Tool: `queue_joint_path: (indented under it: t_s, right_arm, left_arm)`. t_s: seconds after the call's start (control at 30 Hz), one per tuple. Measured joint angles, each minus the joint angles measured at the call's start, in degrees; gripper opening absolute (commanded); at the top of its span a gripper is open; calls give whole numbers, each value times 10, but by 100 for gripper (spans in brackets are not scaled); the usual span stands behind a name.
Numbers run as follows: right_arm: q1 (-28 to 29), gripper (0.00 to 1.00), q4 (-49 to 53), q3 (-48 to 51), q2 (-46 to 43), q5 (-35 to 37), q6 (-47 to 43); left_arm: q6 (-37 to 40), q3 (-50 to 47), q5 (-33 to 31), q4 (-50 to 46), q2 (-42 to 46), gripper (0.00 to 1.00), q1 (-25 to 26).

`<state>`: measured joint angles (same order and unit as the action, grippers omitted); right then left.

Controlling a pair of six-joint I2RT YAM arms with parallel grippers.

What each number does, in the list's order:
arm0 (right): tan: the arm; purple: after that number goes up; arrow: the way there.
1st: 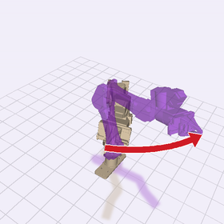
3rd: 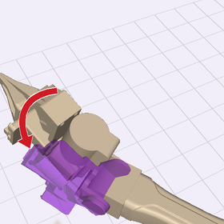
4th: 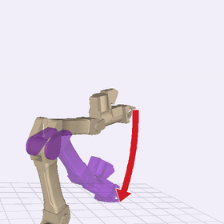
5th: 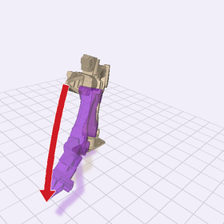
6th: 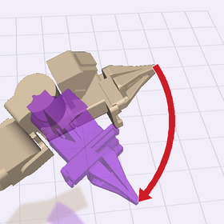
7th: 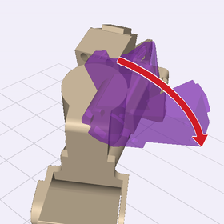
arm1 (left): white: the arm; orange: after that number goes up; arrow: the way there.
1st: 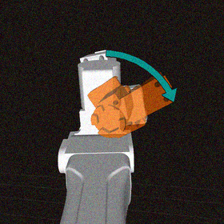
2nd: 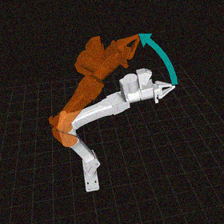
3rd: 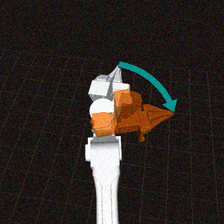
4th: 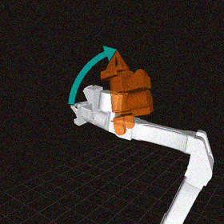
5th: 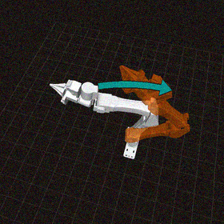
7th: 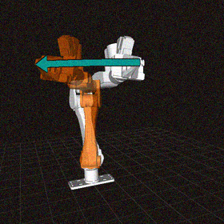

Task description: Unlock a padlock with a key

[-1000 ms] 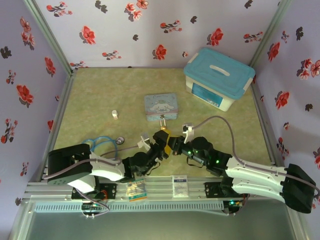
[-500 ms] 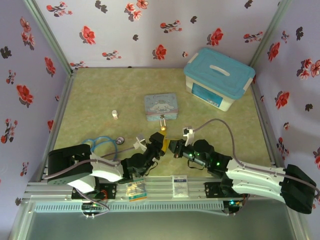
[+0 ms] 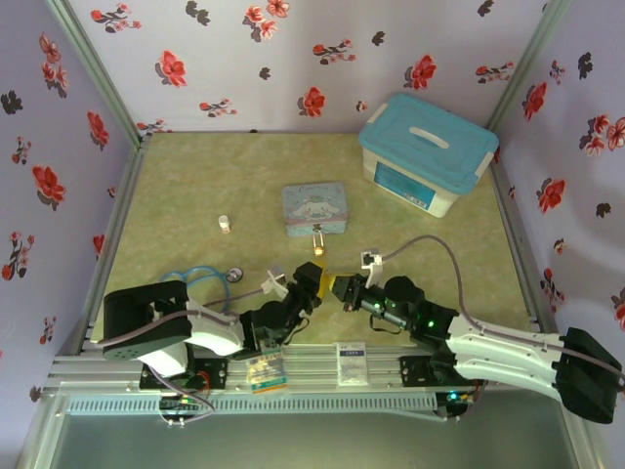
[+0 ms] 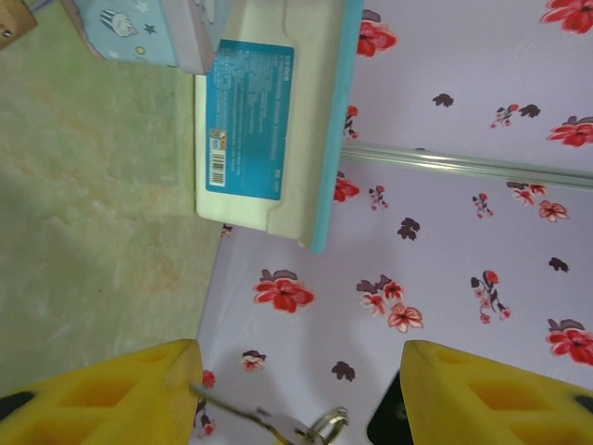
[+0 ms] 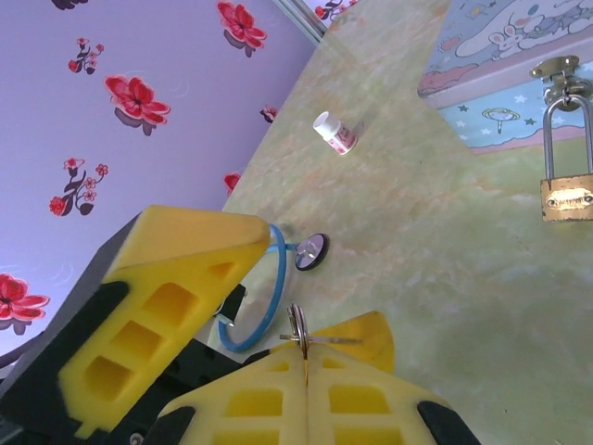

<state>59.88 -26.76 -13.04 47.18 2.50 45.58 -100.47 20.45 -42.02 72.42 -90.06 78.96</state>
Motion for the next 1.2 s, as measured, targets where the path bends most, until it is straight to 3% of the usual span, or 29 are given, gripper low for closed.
queue_joint_path:
  t_s: [0.37,0.53,0.73,0.87,1.03,1.2]
  right_arm:
    - [0,0,5,32,-61,-2,0]
    - [0,0,9,37,-71,-2,-2]
    - [0,0,-10,32,-24,-14,-21]
    - [0,0,-37,27,23,-26,-26]
    - [0,0,-80,27,38,-37,-25]
    - [0,0,-85,28,22,-39,-26]
  left_arm:
    - [-2,0,0,0,-7,52,0]
    - [-16,2,7,5,-25,79,-1]
    - [-31,19,21,5,-47,83,-1]
    - [-31,25,22,5,-43,78,-1]
    - [-27,23,24,4,-26,57,-2]
    - [-26,11,20,5,-16,45,-2]
